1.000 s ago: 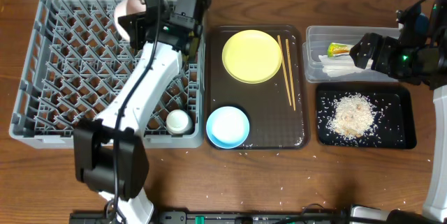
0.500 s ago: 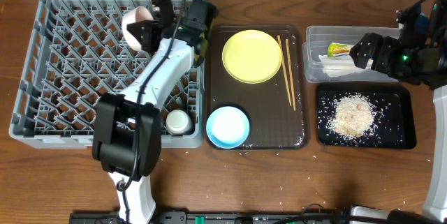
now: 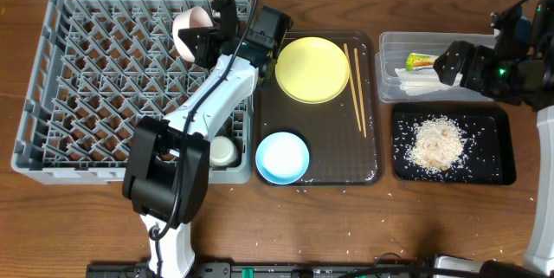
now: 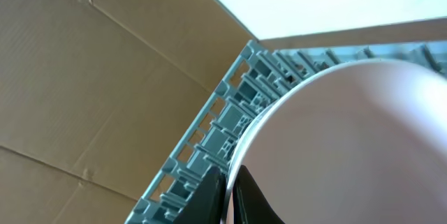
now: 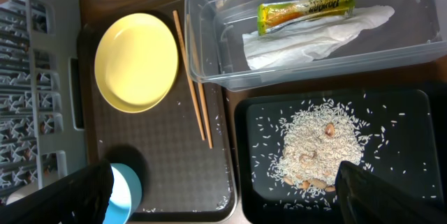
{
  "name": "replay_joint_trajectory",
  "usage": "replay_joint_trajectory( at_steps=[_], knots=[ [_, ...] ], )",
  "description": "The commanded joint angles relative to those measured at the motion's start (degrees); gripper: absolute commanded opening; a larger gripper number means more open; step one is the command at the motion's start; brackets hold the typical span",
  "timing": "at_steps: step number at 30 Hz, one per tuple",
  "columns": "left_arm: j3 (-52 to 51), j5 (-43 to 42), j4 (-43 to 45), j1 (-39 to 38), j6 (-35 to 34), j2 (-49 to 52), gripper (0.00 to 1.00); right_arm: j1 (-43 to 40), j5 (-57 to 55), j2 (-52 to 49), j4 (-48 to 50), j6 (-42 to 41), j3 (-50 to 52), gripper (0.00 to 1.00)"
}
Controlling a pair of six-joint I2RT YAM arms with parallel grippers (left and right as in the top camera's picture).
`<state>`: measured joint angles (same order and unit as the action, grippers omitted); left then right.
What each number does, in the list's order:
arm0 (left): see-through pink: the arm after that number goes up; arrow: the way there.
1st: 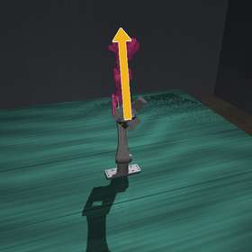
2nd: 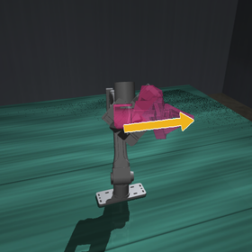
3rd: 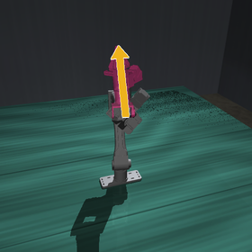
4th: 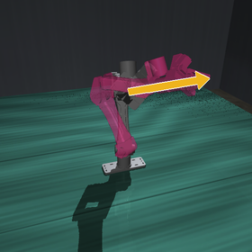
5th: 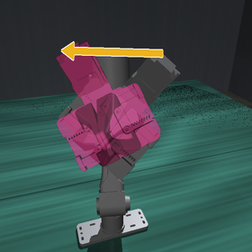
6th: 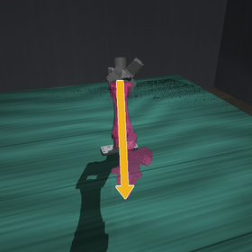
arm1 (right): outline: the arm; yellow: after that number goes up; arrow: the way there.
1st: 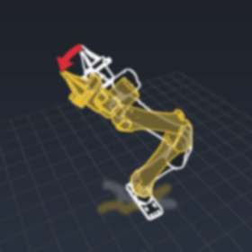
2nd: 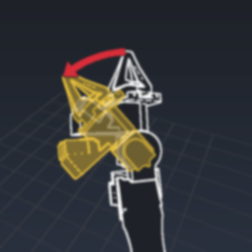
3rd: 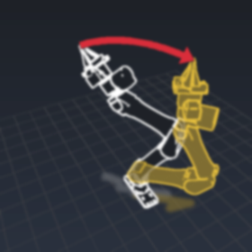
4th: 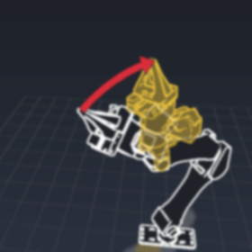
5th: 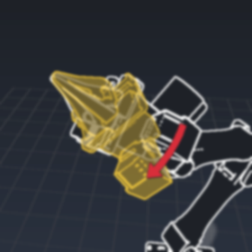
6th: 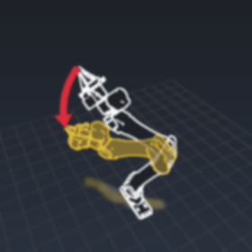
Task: Sort waste into correct bins and load items into the dishwasher
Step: 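Lower the pink bowl into the rack's back row and open the left gripper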
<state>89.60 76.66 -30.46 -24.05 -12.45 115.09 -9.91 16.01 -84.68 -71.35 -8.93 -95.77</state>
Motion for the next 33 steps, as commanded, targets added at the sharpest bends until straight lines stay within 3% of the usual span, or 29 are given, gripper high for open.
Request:
replay_joint_trajectory(
  at_steps=[1, 7, 12, 16, 33],
  knots=[
    [-0.15, 1.38, 4.17, 0.24, 5.09, 1.31, 0.07, -0.24, -0.15, 0.04, -0.07, -0.22, -0.50, 0.99],
    [-0.15, -1.75, 24.00, 0.35, 25.05, 5.11, 0.07, -0.24, -0.15, 0.04, -0.07, -0.22, -0.50, 0.99],
    [-0.13, -2.29, 25.79, 1.42, 28.41, 5.73, 0.07, -0.24, -0.15, 0.04, -0.07, -0.22, -0.50, 0.99],
    [-0.13, -0.98, 31.93, 1.86, 40.94, 5.73, 0.07, -0.24, -0.15, 0.04, -0.07, -0.22, -0.50, 0.99],
    [-0.13, -6.84, 33.35, 5.01, 42.45, 7.34, 0.08, -0.24, -0.15, 0.04, -0.07, -0.24, -0.50, 0.99]
  ],
)
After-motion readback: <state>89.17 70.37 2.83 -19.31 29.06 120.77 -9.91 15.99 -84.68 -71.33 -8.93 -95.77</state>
